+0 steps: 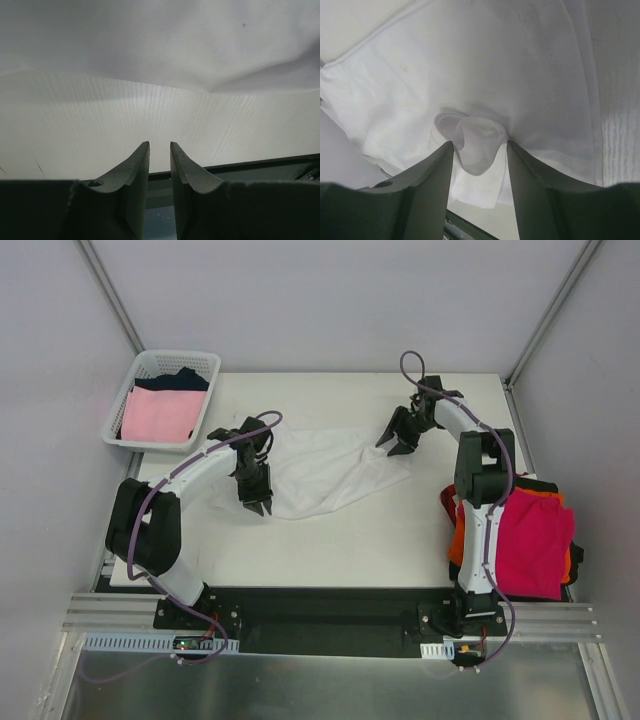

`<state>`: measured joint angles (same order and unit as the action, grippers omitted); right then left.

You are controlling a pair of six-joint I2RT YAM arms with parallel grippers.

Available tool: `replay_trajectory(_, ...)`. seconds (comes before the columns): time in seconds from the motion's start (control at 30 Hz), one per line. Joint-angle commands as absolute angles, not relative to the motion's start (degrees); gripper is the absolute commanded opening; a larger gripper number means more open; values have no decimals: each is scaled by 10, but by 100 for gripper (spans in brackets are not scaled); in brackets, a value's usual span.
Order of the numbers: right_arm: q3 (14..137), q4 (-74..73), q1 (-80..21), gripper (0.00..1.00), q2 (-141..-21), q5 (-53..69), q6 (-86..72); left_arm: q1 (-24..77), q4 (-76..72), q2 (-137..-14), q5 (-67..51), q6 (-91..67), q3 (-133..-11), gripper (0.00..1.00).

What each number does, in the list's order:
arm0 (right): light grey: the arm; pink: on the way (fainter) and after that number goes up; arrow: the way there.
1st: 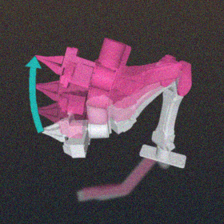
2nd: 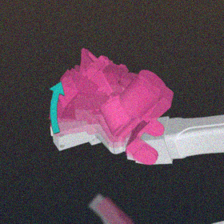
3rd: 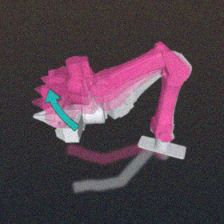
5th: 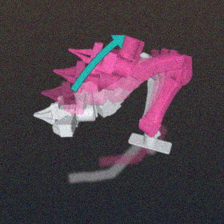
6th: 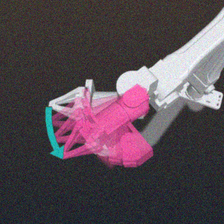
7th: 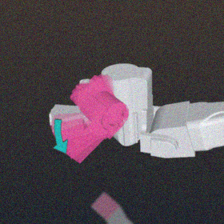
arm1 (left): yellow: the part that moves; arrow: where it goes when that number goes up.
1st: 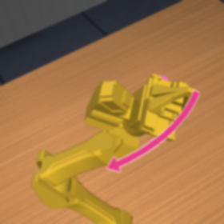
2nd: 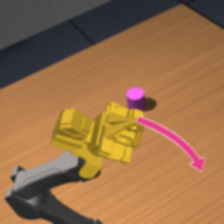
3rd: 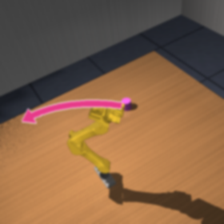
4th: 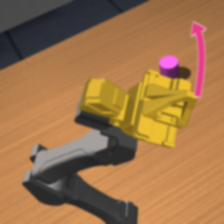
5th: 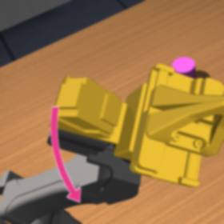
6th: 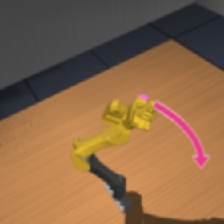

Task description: Fold and stack the t-shirts

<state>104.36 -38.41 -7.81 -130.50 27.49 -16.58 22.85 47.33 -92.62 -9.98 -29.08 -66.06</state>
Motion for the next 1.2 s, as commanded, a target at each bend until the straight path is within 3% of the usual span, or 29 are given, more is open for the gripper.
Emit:
replay_trajectory(0.0,1064,-394,-87,49,-1317,275,-176,232,491,-924,-97,-279,-668,23)
replay_trajectory(0.13,1058,-388,-87,38,-1317,276,-178,232,490,-924,-96,-278,-666,24)
replay_trajectory(0.23,1051,-386,-88,25,-1313,275,-177,232,491,-926,-95,-277,-667,23)
replay_trajectory(0.27,1049,-386,-88,16,-1311,275,-177,232,492,-927,-96,-277,-668,23)
replay_trajectory(0.37,1041,-386,-88,7,-1301,277,-176,232,492,-931,-97,-276,-670,23)
replay_trajectory(0.67,972,-412,-92,6,-1209,276,-172,232,490,-947,-100,-279,-683,24)
replay_trajectory(1.17,819,-631,-148,6,-963,249,-120,232,471,-1010,-133,-286,-738,23)
